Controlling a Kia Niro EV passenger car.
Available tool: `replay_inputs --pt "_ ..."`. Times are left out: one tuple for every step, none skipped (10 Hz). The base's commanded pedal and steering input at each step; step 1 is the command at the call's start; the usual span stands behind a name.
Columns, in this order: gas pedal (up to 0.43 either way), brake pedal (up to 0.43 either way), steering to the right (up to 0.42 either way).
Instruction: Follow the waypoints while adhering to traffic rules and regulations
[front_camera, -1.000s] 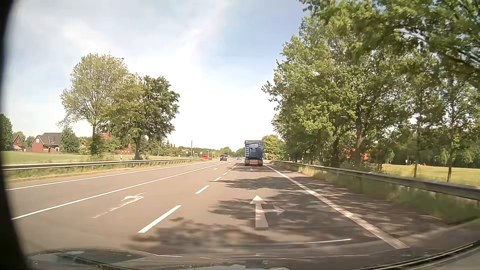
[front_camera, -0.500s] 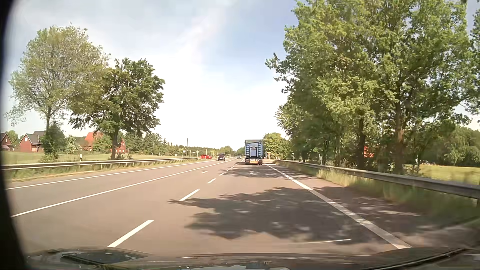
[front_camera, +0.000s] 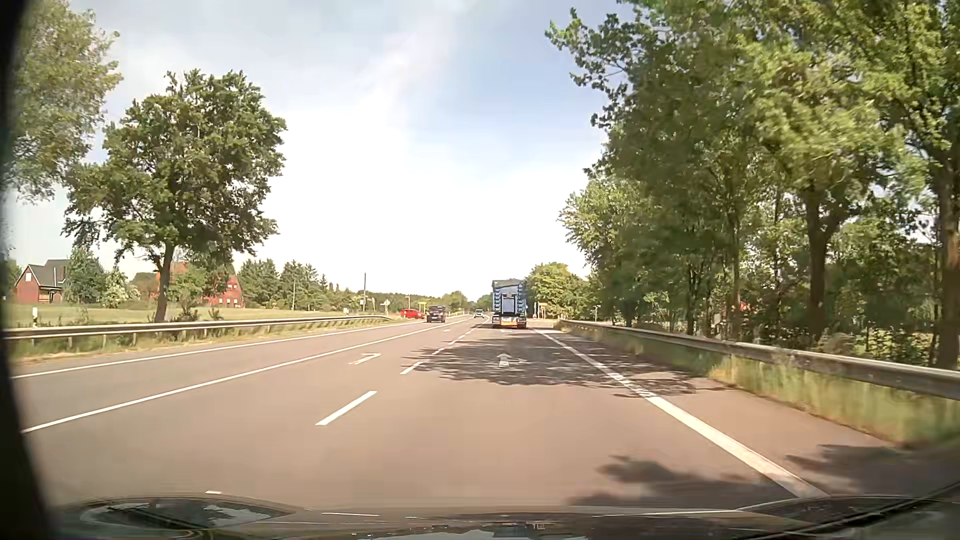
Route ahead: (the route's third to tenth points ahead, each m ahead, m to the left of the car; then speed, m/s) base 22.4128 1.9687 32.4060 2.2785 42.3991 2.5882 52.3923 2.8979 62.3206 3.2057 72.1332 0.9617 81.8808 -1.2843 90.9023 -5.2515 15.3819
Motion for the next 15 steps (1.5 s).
replay_inputs --pt "0.0 0.0 -0.003" --pt "0.0 0.0 -0.004" --pt "0.0 0.0 -0.003" --pt "0.0 0.0 -0.004" --pt "0.0 0.0 -0.003" --pt "0.0 0.0 -0.003" --pt "0.0 0.0 -0.004" --pt "0.0 0.0 -0.004" --pt "0.0 0.0 -0.003" --pt "0.0 0.0 -0.003" --pt "0.0 0.0 -0.004" --pt "0.0 0.0 -0.003" --pt "0.0 0.0 -0.003" --pt "0.0 0.0 -0.003" --pt "0.0 0.0 -0.003"
